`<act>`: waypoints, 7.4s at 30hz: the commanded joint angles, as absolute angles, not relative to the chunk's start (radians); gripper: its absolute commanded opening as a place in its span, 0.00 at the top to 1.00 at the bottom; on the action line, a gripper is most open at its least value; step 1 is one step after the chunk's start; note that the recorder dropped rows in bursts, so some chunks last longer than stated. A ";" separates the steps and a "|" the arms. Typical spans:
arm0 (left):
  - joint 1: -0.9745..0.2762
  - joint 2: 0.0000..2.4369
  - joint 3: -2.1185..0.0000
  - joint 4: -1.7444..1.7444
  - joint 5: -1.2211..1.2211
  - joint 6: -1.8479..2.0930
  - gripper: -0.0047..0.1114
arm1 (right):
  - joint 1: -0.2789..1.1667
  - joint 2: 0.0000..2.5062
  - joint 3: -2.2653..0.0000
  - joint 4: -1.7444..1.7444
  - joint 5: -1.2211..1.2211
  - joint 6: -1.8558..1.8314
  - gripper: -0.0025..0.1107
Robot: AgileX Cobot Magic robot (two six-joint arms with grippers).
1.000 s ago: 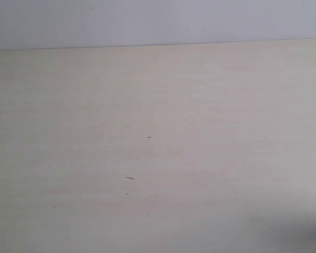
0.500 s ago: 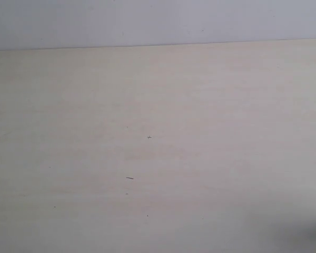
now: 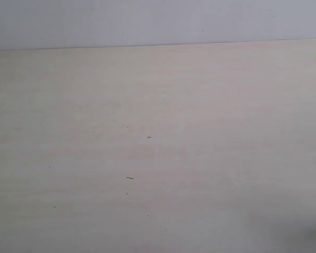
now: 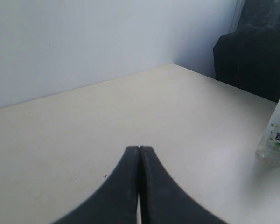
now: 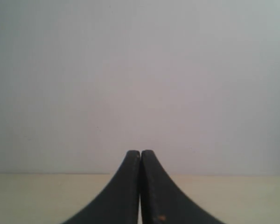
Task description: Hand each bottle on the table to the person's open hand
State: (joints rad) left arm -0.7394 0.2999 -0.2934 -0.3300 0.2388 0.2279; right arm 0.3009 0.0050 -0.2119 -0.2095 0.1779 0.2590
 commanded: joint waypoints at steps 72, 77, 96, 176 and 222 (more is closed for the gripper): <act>-0.221 0.292 -0.290 -0.325 0.239 0.231 0.96 | 0.111 0.000 0.000 -0.239 0.282 0.260 0.98; -0.126 0.292 -0.290 -0.325 0.239 0.231 0.96 | 0.111 0.000 0.000 -0.239 0.282 0.260 0.98; -0.069 0.244 -0.280 -0.250 0.260 0.231 0.96 | 0.111 0.000 0.000 -0.237 0.282 0.260 0.98; -0.057 0.081 0.000 0.056 0.263 -0.087 0.96 | 0.111 0.000 0.000 -0.237 0.284 0.264 0.98; -0.057 0.081 0.000 0.056 0.263 -0.087 0.96 | 0.111 0.000 0.000 -0.237 0.282 0.264 0.98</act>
